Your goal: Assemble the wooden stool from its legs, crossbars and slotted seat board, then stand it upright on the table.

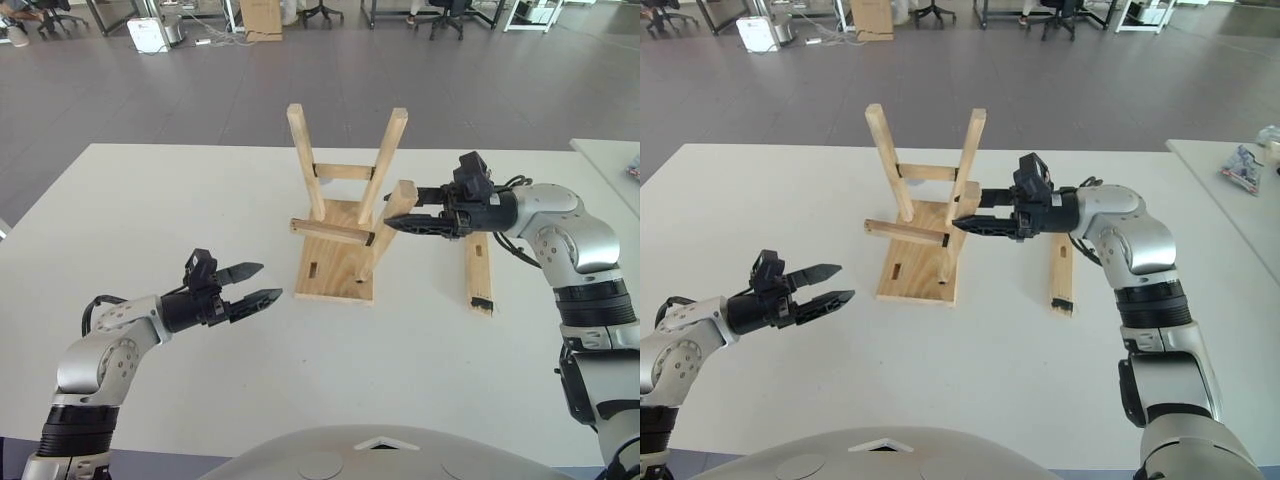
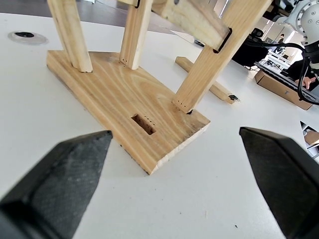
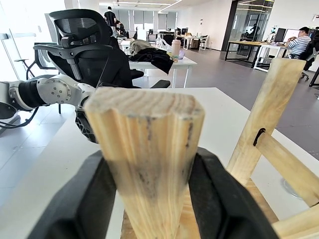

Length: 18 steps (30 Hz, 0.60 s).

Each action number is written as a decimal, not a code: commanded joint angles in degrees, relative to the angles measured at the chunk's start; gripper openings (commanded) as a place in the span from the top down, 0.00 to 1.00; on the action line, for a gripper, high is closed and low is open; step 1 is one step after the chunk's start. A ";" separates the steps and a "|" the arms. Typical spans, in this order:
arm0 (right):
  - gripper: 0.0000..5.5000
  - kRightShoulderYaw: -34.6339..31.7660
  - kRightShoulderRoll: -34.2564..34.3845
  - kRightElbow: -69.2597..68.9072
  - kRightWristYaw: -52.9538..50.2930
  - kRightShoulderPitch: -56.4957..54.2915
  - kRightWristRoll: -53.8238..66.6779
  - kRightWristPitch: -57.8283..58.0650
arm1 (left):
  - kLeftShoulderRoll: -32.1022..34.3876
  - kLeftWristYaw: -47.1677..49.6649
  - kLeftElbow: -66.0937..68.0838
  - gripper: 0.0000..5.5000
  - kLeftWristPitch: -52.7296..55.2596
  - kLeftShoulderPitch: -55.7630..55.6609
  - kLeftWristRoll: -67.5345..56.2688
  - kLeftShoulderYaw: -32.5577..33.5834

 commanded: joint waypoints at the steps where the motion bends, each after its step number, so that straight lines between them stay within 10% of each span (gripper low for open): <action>1: 0.63 1.56 -0.60 -0.49 -0.55 5.59 -2.18 0.27 | 0.17 0.30 -1.22 0.14 -0.24 0.38 0.81 -0.14; 18: 0.63 9.18 -1.63 7.32 0.71 1.42 -4.75 2.89 | -2.20 1.59 -1.59 0.14 0.09 -1.55 1.44 -2.88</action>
